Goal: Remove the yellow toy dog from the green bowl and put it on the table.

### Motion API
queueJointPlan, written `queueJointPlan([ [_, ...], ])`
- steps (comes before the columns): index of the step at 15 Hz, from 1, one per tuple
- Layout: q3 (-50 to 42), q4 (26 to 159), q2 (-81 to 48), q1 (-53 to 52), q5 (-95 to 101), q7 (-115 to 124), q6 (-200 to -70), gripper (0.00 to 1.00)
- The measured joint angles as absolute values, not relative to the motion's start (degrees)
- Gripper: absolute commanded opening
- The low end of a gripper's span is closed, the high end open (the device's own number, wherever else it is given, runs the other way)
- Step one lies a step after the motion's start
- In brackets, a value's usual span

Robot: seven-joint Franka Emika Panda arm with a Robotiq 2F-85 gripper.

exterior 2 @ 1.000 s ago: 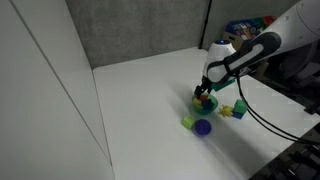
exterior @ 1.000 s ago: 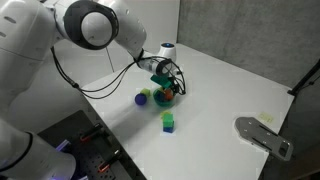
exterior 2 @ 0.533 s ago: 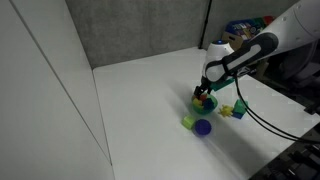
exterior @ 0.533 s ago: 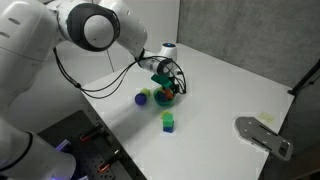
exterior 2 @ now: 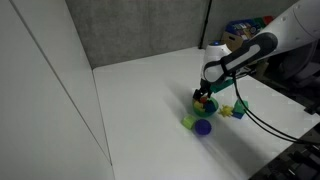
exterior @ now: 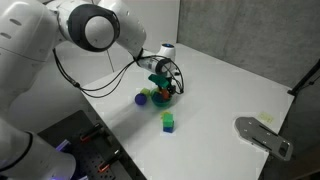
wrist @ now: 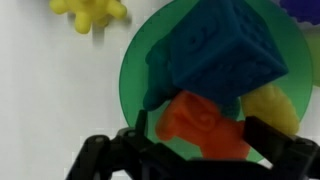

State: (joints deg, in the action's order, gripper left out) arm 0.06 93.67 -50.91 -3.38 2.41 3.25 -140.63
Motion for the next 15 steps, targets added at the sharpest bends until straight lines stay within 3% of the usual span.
queueJointPlan([
  [5,0.2,93.7,-51.1,-2.9,2.1,3.1,-140.6,0.27],
  [13,1.9,93.9,-49.7,-1.5,-0.5,1.7,-140.6,0.13],
  [15,2.6,94.3,-48.3,-1.0,-1.2,0.9,-140.6,0.0],
])
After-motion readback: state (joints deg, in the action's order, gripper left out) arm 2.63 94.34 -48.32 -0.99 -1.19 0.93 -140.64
